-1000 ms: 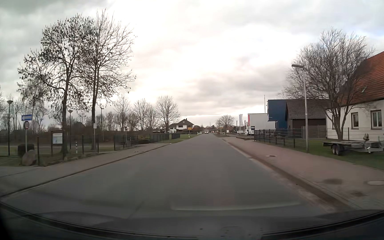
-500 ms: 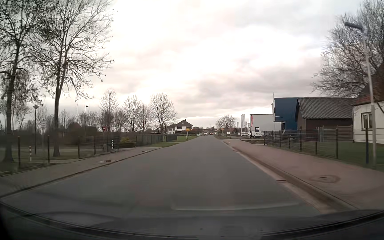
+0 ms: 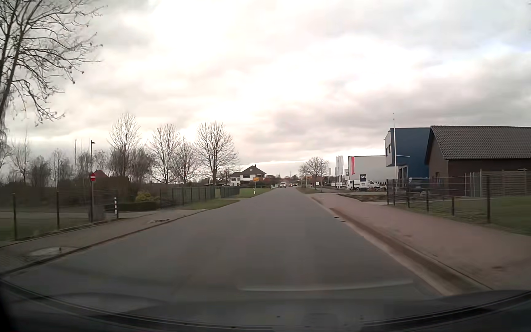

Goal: Follow the waypoints while adhering to traffic rules and regulations

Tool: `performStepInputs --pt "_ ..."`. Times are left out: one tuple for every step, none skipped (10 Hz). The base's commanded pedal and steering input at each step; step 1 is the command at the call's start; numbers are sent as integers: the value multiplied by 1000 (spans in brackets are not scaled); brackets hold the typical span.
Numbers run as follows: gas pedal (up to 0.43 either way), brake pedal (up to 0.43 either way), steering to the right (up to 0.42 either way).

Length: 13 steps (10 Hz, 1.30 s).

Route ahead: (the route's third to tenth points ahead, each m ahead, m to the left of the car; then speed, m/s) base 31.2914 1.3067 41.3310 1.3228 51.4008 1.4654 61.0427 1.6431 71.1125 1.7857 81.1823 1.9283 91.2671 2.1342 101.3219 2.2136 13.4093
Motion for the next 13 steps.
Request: performStepInputs --pt "189 0 2" --pt "189 0 2" --pt "189 0 2" --pt "177 0 2" --pt "177 0 2" --pt "177 0 2" --pt "177 0 2" --pt "177 0 2" --pt "177 0 1" --pt "177 0 1" --pt "177 0 1" --pt "177 0 1" --pt "177 0 1"
